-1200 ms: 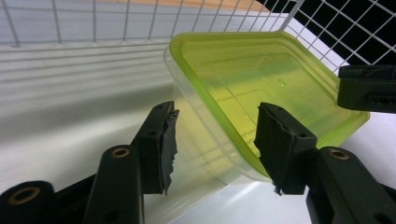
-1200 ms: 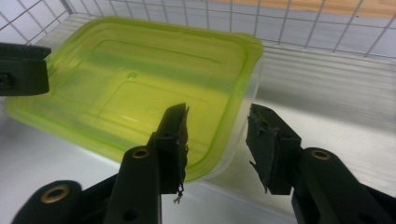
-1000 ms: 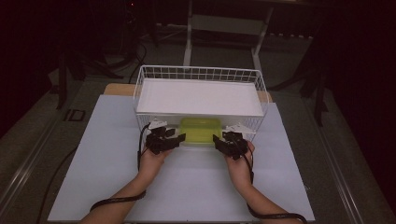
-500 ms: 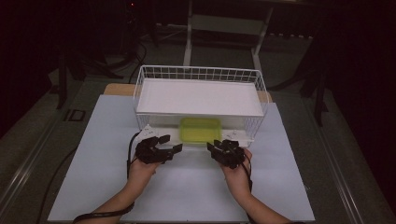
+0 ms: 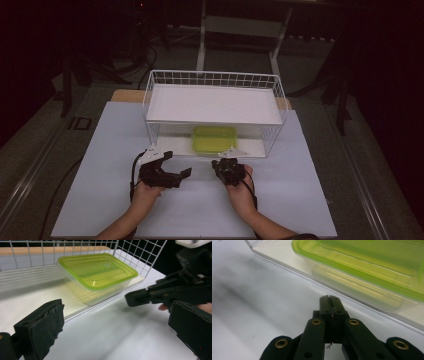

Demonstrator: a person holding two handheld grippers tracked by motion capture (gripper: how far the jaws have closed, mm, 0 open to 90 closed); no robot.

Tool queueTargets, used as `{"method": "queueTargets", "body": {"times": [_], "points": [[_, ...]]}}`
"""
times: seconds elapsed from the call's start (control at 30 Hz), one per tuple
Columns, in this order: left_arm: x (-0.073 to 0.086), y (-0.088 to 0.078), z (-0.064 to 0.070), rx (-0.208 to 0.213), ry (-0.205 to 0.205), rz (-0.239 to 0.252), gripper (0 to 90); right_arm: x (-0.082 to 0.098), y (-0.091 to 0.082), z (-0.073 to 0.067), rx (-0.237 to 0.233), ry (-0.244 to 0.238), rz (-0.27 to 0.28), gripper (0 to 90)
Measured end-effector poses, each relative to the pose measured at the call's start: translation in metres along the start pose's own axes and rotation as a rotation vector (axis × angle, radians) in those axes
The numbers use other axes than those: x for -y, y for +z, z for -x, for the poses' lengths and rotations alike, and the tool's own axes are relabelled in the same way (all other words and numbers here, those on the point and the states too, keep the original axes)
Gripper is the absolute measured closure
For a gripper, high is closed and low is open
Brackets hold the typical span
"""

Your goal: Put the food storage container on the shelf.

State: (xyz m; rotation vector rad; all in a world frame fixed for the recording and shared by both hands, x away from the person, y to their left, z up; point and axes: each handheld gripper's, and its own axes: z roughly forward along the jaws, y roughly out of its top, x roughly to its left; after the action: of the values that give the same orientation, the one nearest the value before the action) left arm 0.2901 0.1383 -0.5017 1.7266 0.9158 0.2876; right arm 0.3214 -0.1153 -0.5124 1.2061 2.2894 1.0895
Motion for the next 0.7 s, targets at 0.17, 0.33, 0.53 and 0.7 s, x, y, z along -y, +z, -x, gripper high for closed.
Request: {"method": "queueTargets", "body": {"times": [0.17, 0.33, 0.53, 0.7], "points": [[0.002, 0.001, 0.001, -0.014, 0.041, -0.006, 0.9, -0.006, 0.011, 0.003, 0.019, -0.002, 0.001, 90.0], [0.004, 0.002, 0.000, -0.012, 0.028, 0.000, 0.9, -0.012, 0.021, 0.009, 0.041, 0.018, 0.002, 90.0], [0.007, 0.003, -0.001, -0.025, 0.033, -0.005, 0.9, -0.022, 0.031, 0.016, 0.067, 0.038, 0.011, 90.0], [0.008, 0.003, 0.000, -0.024, 0.031, -0.002, 0.9, -0.028, 0.038, 0.026, 0.100, 0.065, 0.026, 90.0]]}}
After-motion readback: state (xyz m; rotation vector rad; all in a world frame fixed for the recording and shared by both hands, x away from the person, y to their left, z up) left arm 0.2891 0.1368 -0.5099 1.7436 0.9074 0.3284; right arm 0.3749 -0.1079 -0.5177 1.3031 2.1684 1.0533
